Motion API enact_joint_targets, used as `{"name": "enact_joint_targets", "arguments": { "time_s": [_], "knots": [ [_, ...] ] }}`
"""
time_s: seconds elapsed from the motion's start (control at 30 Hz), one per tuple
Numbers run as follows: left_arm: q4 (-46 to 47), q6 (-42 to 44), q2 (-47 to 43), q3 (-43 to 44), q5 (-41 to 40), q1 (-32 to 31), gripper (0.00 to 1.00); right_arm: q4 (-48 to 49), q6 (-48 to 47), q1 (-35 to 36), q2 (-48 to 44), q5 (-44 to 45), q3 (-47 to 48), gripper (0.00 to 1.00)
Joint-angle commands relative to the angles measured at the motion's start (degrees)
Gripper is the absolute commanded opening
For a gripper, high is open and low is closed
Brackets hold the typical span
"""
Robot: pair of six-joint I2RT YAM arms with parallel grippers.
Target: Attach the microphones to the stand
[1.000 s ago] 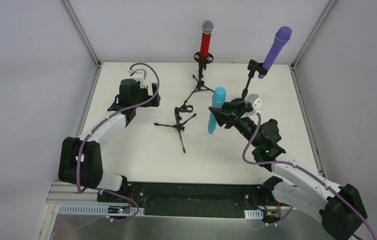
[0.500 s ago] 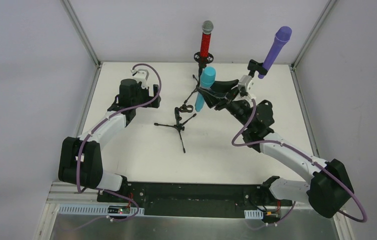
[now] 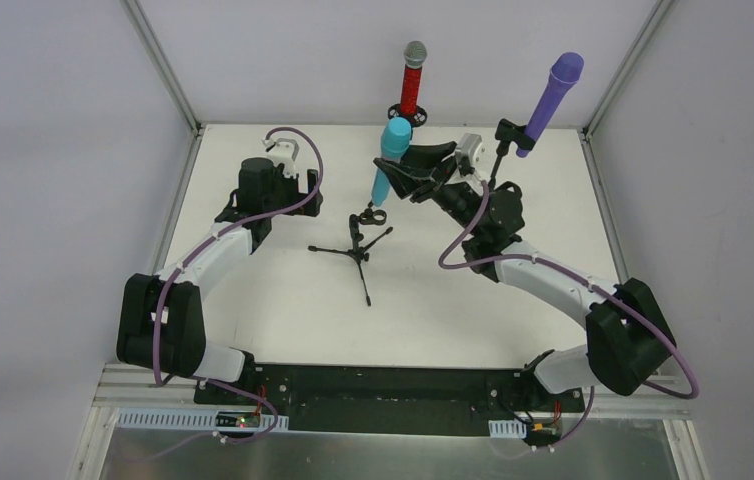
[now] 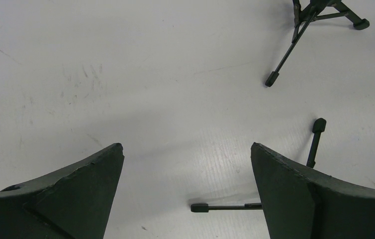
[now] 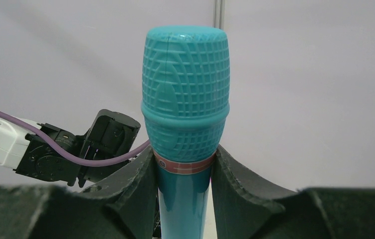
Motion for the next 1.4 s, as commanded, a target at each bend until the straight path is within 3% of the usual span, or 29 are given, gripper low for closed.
{"name": "enact_joint_targets", "arguments": {
  "time_s": [0.0,1.37],
  "knots": [
    [1.16,0.72,-1.09,1.65,0.93,0.43,0.99,6.02,0.81,-0.21,0.39,-1.41,3.12,0.00],
    [1.26,2.23,-0.55,1.52,1.35,0.39,1.00,6.36,0.67,-0.32,3.08,0.55,-4.40,0.00]
  ]
}}
